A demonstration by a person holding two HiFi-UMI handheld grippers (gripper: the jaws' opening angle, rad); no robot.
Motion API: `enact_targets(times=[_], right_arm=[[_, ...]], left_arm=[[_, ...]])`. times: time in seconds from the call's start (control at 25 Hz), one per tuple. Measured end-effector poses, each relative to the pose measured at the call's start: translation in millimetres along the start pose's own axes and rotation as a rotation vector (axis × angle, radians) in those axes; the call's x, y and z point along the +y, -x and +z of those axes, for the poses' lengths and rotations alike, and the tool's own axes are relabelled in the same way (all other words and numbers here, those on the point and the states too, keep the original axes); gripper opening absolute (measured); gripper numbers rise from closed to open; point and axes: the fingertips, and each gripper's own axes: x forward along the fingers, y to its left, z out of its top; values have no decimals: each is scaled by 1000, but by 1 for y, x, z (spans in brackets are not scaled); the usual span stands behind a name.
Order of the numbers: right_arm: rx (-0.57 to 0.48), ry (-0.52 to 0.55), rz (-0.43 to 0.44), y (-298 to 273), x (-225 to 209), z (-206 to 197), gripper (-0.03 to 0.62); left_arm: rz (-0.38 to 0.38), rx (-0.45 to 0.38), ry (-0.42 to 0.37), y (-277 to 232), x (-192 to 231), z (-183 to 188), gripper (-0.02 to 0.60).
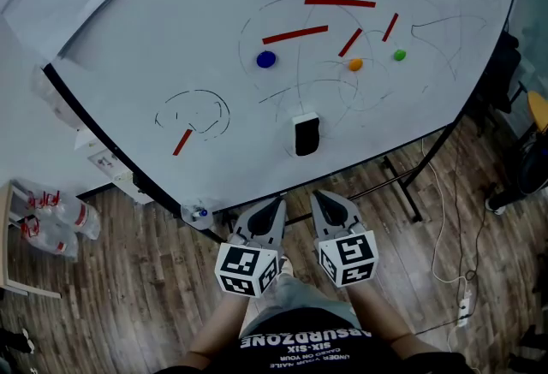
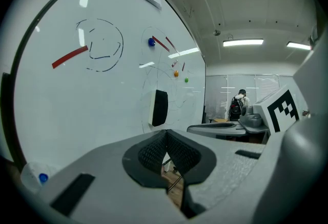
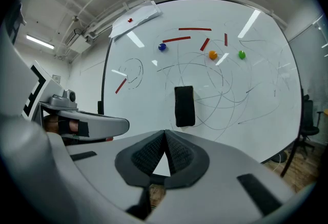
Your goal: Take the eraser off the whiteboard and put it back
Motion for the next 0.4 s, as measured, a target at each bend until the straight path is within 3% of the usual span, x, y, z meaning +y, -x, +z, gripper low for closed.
enact_targets(times=[0.4], right_arm=[[5, 8, 8, 4, 5, -1, -2]], left_arm=[[9, -3, -1, 7, -1, 0, 8]])
